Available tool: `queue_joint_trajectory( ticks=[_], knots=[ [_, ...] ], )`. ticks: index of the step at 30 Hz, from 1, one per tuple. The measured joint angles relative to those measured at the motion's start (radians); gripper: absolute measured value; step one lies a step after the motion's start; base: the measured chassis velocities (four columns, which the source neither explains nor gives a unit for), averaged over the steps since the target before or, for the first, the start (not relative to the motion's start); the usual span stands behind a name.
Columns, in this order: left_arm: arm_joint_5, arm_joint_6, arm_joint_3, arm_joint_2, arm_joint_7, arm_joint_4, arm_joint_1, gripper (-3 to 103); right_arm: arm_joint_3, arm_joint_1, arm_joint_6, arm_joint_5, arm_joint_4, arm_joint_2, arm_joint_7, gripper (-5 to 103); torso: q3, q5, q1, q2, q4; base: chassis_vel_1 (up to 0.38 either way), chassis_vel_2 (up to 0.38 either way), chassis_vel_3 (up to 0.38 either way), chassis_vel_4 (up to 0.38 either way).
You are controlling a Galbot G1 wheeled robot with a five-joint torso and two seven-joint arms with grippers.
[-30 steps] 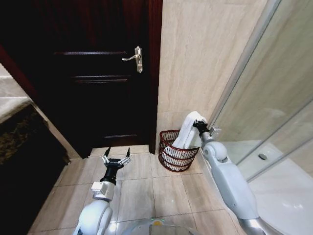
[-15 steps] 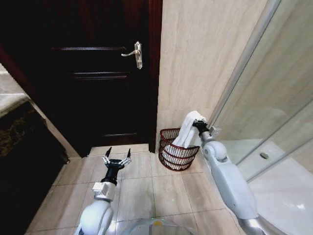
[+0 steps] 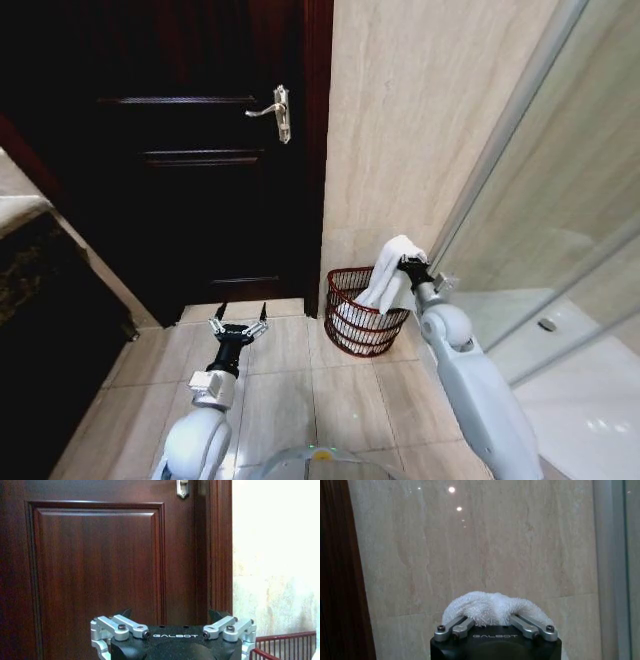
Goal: Discard the used towel into the hamper.
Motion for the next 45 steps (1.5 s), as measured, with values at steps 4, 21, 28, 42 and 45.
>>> queue_joint_trajectory(
  ticks=[4, 21, 28, 42, 45],
  knots=[
    [0.000, -0.001, 0.001, -0.002, -0.001, 0.000, 0.001, 100, 0.013, -0.054, 0.000, -0.038, 0.053, 0.010, 0.008, 8, 0.000, -0.0003, 0.000, 0.002, -0.0001, -0.063, 0.051, 0.062, -0.056],
    [0.000, -0.003, 0.005, 0.000, -0.002, 0.002, 0.003, 100, 0.003, 0.122, -0.181, 0.247, 0.104, -0.069, 0.231, 8, 0.002, -0.0003, 0.001, 0.004, 0.0000, 0.000, 0.000, 0.000, 0.000],
    [0.003, -0.003, 0.011, -0.001, -0.037, 0.003, -0.008, 100, -0.085, 0.306, -0.462, 0.678, 0.080, -0.163, 0.450, 8, 0.003, -0.0001, 0.001, 0.005, -0.0002, 0.000, 0.000, 0.000, 0.000],
    [-0.015, -0.002, -0.006, 0.013, -0.057, 0.005, -0.018, 100, -0.323, 0.426, -0.453, 0.761, -0.199, -0.190, 0.499, 8, 0.003, -0.0001, 0.002, 0.006, 0.0000, 0.000, 0.000, 0.000, 0.000],
    [-0.021, -0.003, -0.008, 0.015, -0.066, 0.004, -0.021, 100, -0.339, 0.419, -0.463, 0.776, -0.215, -0.193, 0.500, 8, 0.003, -0.0002, 0.002, 0.006, -0.0002, 0.000, 0.000, 0.000, 0.000]
  ],
)
